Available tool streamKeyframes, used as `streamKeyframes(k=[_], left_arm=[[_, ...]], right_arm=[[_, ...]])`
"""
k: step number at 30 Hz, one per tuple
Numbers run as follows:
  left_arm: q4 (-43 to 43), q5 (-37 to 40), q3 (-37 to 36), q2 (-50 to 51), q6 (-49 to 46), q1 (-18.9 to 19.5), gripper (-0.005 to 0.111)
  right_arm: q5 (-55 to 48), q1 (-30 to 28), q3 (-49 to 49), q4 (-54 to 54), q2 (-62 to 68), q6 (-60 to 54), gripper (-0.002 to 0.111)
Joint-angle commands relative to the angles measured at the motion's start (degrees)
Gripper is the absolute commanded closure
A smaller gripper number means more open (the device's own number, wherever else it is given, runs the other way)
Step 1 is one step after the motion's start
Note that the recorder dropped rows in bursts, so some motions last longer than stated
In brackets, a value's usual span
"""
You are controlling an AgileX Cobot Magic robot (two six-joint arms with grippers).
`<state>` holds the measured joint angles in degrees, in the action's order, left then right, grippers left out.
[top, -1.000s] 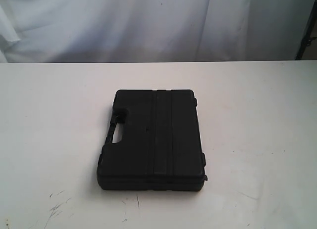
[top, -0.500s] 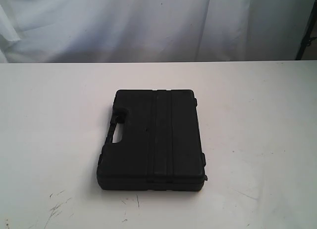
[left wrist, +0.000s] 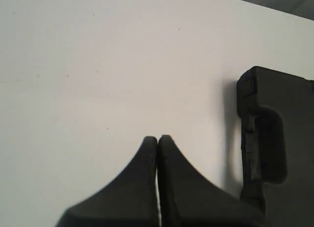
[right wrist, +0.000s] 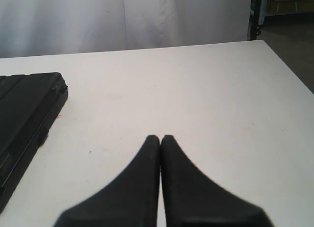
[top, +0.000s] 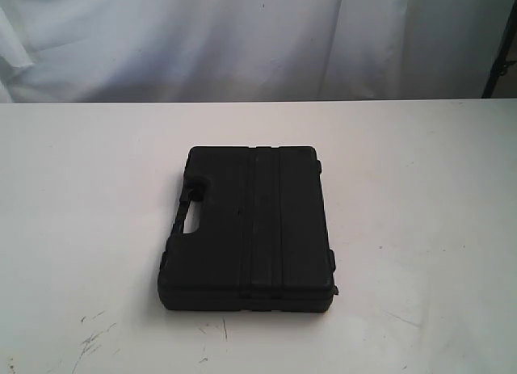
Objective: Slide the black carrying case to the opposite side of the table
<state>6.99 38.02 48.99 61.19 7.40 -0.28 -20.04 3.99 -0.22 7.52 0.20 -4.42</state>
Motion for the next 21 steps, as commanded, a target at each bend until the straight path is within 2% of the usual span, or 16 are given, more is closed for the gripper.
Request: streamKeyframes(k=[1, 7, 11, 14, 17, 21], left_arm=[[0.47, -3.41, 0.63, 0.25, -0.42, -0.27, 0.107], [4.59, -6.71, 0.85, 0.93, -2.84, -0.27, 0.107], [8.10, -4.76, 4.59, 5.09, -9.56, -0.37, 0.107], [9.16, -1.73, 8.61, 9.40, -9.67, -0.37, 0.107], [9.16, 2.63, 12.75, 14.23, -9.67, -1.86, 0.107], [8.64, 7.43, 18.17, 21.21, -8.50, -6.05, 0.107]], right_arm=[[0.07, 0.06, 0.22, -0.68, -0.20, -0.04, 0.108], [0.17, 0.06, 0.22, -0.68, -0.20, -0.04, 0.108], [0.17, 0.06, 0.22, -0.68, -0.20, -0.04, 0.108], [0.17, 0.06, 0.22, -0.68, -0.20, -0.04, 0.108], [0.17, 0.06, 0.22, -0.68, -0.20, -0.04, 0.108], [0.17, 0.06, 0.22, -0.68, -0.20, -0.04, 0.108]])
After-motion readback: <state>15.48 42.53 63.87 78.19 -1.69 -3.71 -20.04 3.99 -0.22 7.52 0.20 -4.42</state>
